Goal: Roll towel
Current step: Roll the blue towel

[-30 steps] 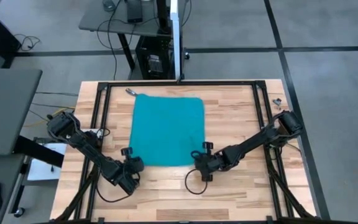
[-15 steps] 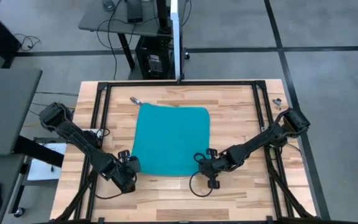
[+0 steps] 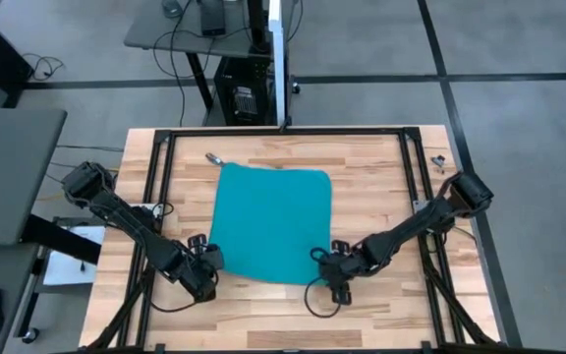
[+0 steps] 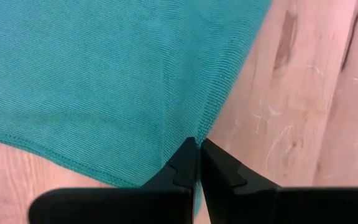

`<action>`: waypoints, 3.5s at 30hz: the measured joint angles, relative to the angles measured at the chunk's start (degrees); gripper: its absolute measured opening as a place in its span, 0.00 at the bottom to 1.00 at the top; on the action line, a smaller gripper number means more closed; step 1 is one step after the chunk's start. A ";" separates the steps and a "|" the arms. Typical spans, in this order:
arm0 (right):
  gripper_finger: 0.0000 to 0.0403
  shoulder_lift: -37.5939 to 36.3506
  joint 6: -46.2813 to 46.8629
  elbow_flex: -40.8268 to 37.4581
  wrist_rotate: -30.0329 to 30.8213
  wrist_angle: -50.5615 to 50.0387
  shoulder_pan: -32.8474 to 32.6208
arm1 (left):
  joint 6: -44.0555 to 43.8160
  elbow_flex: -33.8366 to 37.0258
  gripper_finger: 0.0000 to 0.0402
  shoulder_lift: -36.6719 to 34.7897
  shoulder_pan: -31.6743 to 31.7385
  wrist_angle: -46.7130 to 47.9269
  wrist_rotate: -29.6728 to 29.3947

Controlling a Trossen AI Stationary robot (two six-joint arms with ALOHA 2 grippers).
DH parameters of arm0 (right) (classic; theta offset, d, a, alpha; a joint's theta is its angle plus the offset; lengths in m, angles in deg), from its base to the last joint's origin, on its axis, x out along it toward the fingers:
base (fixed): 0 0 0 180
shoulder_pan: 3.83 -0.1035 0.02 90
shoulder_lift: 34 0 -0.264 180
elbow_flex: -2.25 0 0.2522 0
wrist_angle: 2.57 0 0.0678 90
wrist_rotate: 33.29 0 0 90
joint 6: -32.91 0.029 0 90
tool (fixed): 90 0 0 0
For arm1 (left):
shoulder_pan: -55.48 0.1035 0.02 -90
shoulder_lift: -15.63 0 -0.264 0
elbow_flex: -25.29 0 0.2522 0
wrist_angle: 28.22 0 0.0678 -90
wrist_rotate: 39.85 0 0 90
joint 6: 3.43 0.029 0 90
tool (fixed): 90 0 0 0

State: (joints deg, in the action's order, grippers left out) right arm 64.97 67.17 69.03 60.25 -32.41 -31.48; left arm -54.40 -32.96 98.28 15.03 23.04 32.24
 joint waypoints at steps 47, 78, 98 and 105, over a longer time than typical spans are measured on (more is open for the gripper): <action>0.50 7.57 -4.52 10.69 20.76 -9.55 -9.43 | -1.37 1.62 0.00 -0.09 -0.20 -2.54 0.04; 0.02 11.26 -0.85 10.55 10.95 -4.33 -7.25 | -7.91 1.64 0.00 -0.09 -4.59 -3.13 5.56; 0.00 -4.43 5.43 4.15 -10.52 0.92 -4.02 | -4.21 1.61 0.00 -6.49 -0.56 -13.63 27.21; 0.00 -7.77 9.21 -5.60 -15.88 11.17 1.84 | 2.02 6.54 0.00 -7.46 7.58 -15.45 33.51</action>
State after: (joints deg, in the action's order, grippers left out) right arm 57.20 76.37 63.43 44.38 -21.24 -29.64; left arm -52.38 -26.42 90.83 22.61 7.58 65.75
